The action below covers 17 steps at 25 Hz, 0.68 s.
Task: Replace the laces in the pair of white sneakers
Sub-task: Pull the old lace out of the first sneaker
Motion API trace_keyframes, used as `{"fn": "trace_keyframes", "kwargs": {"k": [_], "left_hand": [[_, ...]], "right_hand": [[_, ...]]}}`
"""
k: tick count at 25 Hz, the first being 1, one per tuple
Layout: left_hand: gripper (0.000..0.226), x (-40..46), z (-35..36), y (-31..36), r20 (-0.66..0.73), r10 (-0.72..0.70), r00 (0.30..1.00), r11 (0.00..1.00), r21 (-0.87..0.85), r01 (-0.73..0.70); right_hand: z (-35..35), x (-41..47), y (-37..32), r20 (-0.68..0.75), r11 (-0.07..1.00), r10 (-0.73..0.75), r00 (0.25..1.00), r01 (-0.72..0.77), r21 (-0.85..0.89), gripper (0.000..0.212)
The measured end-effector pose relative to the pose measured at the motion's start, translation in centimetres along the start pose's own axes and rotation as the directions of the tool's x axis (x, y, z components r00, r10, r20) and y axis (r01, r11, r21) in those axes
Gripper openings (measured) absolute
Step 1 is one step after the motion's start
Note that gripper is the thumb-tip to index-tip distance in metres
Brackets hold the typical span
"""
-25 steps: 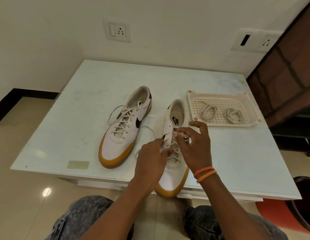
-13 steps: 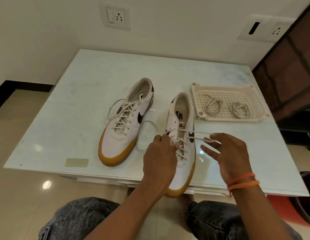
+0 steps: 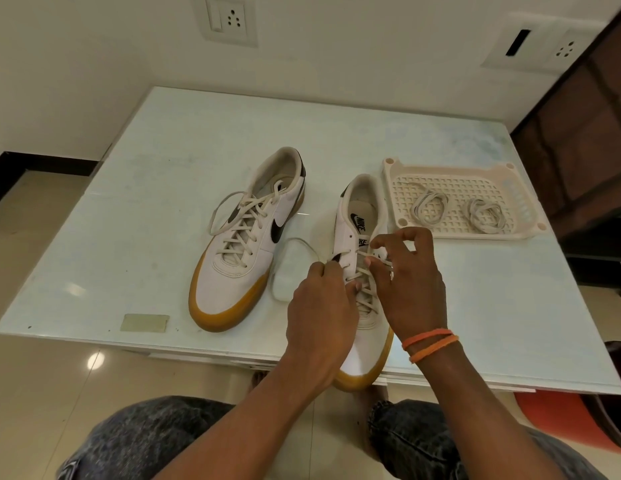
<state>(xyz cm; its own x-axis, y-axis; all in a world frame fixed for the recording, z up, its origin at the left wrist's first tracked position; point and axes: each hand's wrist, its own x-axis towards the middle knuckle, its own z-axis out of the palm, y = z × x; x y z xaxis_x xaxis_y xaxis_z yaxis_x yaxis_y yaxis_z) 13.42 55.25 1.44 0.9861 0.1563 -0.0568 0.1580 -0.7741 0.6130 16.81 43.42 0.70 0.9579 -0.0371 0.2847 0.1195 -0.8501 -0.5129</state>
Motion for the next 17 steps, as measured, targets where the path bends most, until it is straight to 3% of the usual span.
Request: {"fn": "trace_keyframes", "kwargs": {"k": [3,8,13,16,17], "left_hand": [[0.039,0.0,0.1,0.1,0.006,-0.004,1.0,1.0,0.028,0.004],[0.034,-0.2,0.1,0.2,0.016,0.008,1.0,0.999,0.031,-0.008],[0.033,-0.2,0.0,0.1,0.024,0.014,1.0,1.0,0.026,-0.014],[0.034,0.0,0.0,0.0,0.031,0.021,0.999,1.0,0.021,-0.022],[0.034,0.0,0.1,0.0,0.034,0.02,0.999,1.0,0.022,-0.021]], "right_hand": [[0.0,0.3,0.0,0.041,0.996,-0.069,0.997,0.071,-0.055,0.003],[-3.1,2.0,2.3,0.118,0.975,0.215,0.97,-0.22,0.037,0.028],[-5.5,2.4,6.3,0.182,0.924,0.381,0.906,-0.365,-0.117,0.028],[-3.9,2.3,4.2,0.211,0.95,0.283,0.936,-0.304,0.075,0.007],[-3.2,2.2,3.1,0.199,0.947,0.235,0.951,-0.27,0.173,0.013]]}}
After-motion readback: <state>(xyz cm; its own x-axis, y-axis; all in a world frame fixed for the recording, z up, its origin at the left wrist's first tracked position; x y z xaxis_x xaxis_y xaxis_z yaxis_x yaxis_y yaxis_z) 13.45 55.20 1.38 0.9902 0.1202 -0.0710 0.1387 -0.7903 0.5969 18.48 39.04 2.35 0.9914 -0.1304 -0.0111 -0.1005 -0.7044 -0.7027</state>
